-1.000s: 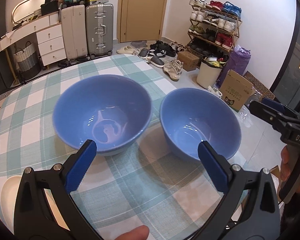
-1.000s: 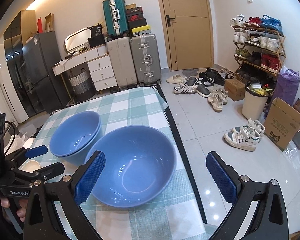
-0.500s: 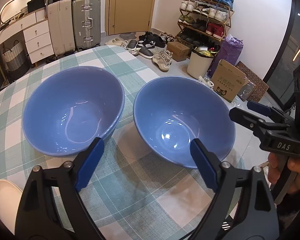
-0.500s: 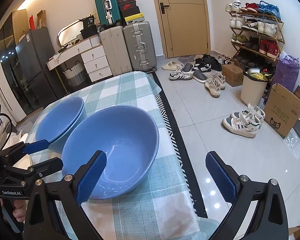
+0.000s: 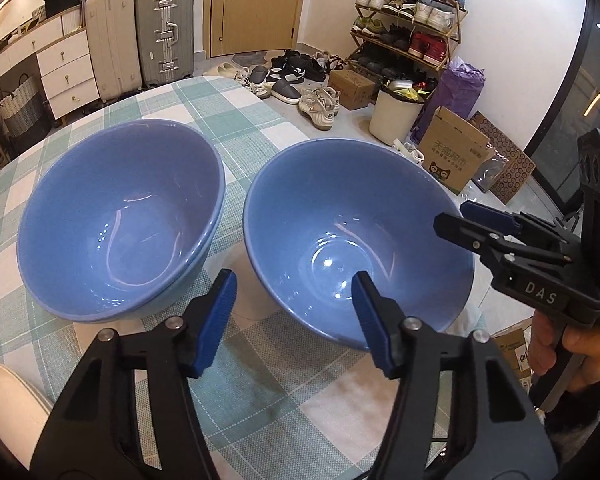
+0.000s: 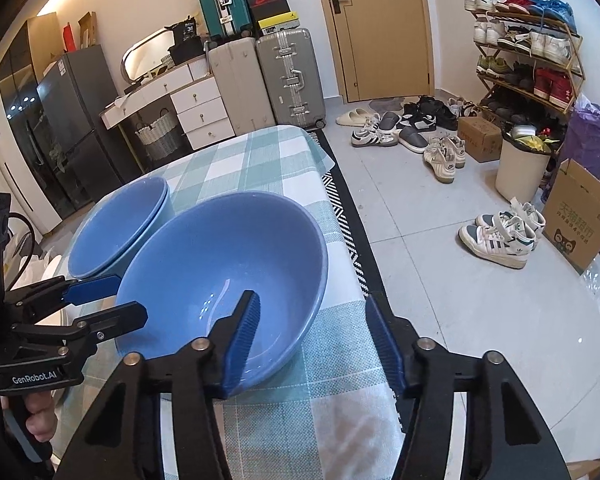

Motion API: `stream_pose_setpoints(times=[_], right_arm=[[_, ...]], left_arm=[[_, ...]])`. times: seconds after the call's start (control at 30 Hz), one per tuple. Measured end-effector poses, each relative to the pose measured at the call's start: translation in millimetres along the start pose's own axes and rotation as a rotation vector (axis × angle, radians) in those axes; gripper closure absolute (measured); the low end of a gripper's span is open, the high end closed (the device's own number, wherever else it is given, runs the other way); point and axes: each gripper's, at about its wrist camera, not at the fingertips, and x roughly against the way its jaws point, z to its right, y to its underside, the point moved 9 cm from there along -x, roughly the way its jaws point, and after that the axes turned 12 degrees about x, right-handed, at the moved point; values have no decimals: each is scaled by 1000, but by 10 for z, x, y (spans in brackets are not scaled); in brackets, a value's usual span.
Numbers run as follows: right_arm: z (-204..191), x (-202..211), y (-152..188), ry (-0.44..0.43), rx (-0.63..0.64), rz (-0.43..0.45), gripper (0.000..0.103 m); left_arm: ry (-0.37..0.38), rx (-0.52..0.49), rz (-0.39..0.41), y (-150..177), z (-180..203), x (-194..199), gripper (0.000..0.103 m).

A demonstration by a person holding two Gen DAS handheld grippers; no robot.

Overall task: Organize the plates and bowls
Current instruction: 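Close both tools on the blue bowl rim, then lift and carry the gripped blue bowl with both tools over the other bowl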

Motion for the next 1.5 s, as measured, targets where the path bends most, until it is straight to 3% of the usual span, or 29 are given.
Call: stream_pose_setpoints(times=[0.07, 0.2, 0.27, 0.37, 0.87, 1.5], right_arm=[[-18, -21, 0, -3, 8, -3, 54], [-37, -41, 2, -3, 15, -3, 67], [-52, -53, 9, -5, 19, -9, 77], [-62, -58, 18, -7, 22, -12, 81], [-105, 31, 9, 30, 46, 1, 82], [-179, 409, -66, 64, 67, 63, 82]], left_arm=[[3, 1, -2, 0, 9, -14, 49], [2, -2, -8, -7, 14, -51, 61], [-4, -5, -11, -5, 20, -82, 63], [-10, -7, -17, -8, 17, -135, 73], [-21, -16, -4, 49, -12, -136, 77], [-4, -34, 63, 51, -17, 233, 77]])
